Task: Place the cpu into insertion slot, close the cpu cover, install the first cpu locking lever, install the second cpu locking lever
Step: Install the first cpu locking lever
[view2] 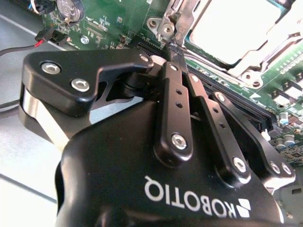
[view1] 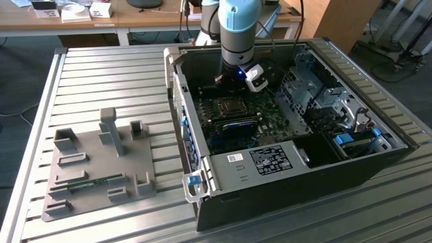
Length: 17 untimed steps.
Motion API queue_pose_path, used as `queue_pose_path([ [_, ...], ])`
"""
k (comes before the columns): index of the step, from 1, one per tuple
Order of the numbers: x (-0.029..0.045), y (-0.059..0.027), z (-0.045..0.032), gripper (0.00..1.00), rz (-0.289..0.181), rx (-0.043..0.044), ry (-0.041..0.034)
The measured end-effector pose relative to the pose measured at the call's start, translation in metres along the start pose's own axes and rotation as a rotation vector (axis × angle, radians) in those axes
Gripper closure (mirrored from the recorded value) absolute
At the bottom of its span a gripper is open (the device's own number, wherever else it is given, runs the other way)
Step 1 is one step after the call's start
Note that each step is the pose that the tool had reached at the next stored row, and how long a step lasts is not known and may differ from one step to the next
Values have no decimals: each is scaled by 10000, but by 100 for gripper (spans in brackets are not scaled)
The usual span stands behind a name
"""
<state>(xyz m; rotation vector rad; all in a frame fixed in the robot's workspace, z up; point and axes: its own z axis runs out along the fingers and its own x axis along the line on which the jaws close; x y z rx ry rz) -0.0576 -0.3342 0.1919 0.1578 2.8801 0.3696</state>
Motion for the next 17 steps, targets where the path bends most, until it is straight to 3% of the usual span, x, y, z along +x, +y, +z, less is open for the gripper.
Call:
queue_pose_path([
  [5, 12, -4, 9, 89, -7, -41, -62],
  [17, 20, -6, 14, 89, -5, -81, -89],
])
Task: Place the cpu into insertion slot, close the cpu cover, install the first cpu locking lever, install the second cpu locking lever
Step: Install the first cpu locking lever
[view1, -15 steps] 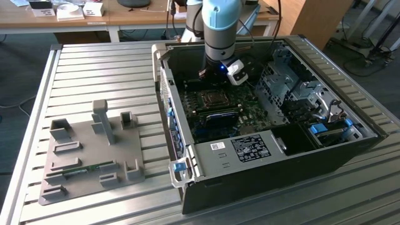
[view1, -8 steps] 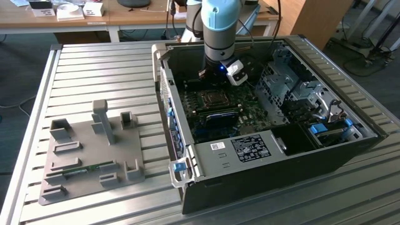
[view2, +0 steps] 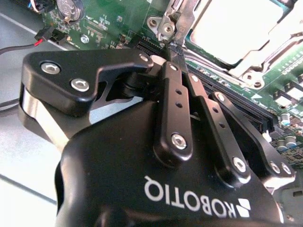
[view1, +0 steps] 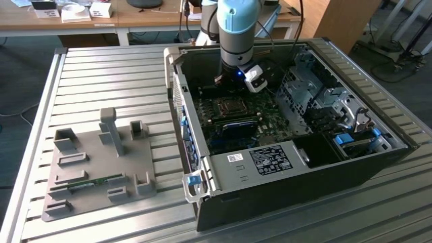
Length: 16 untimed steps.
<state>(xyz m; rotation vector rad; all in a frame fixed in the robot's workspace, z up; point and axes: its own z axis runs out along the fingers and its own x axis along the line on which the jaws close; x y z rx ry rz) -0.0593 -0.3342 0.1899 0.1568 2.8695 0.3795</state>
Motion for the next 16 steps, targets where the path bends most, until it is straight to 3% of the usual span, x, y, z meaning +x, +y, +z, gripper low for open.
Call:
queue_pose_path([
  [5, -11, 13, -46, 89, -15, 63, 0],
  [12, -44, 53, -186, 89, -22, 98, 2],
  [16, -47, 56, -195, 89, -22, 96, 1],
])
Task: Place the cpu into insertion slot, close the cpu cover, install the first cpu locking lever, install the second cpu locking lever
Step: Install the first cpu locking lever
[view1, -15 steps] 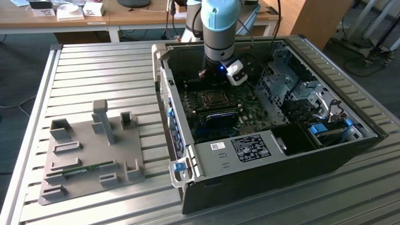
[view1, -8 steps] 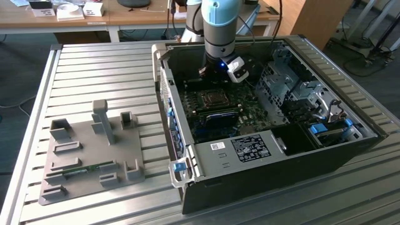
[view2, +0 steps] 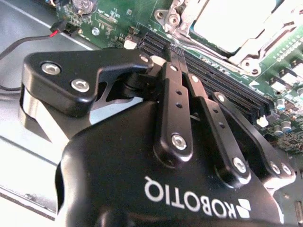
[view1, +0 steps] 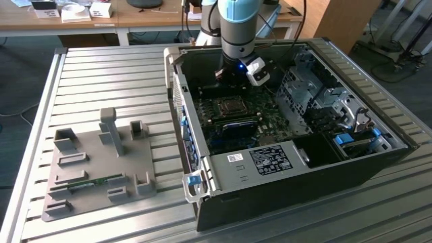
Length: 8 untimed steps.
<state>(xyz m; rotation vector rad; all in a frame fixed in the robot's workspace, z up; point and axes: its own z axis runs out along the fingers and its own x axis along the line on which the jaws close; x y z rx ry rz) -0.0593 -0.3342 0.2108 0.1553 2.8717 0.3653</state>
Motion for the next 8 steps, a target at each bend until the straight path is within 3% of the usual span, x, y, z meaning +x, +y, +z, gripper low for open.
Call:
queue_pose_path([
  [8, -1, 0, -3, 89, 1, 7, 11],
])
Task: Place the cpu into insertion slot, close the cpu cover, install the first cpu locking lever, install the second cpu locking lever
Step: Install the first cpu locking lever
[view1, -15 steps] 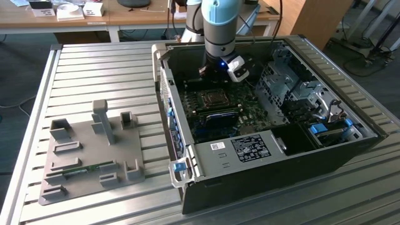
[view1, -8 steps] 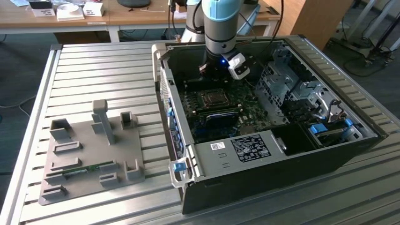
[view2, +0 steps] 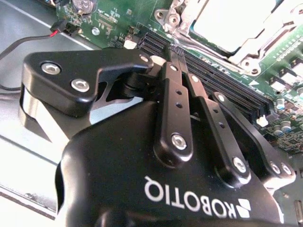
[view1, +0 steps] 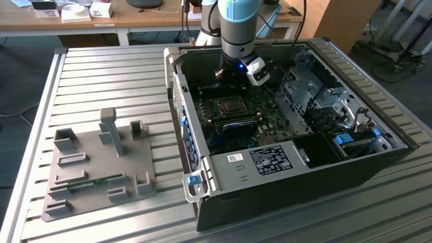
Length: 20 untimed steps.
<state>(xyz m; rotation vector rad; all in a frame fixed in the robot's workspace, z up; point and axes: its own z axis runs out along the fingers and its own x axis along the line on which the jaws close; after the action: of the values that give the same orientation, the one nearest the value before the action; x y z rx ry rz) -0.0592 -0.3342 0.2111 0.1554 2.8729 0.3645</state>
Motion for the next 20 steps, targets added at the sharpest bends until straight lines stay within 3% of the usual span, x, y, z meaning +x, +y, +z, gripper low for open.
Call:
queue_pose_path([
  [2, -1, 1, 0, 89, 7, 62, 79],
  [4, -1, 1, -1, 89, 13, 245, 255],
  [7, -1, 1, -1, 89, -13, 688, 532],
  [11, -2, 1, 0, 89, -87, 1431, 883],
  [13, -3, 1, 0, 89, -83, 1692, 1146],
  [15, -6, 1, 0, 89, -63, 1867, 1433],
  [16, -9, 2, 2, 89, -55, 1897, 1511],
  [20, -18, 2, 3, 89, -75, 1900, 1526],
])
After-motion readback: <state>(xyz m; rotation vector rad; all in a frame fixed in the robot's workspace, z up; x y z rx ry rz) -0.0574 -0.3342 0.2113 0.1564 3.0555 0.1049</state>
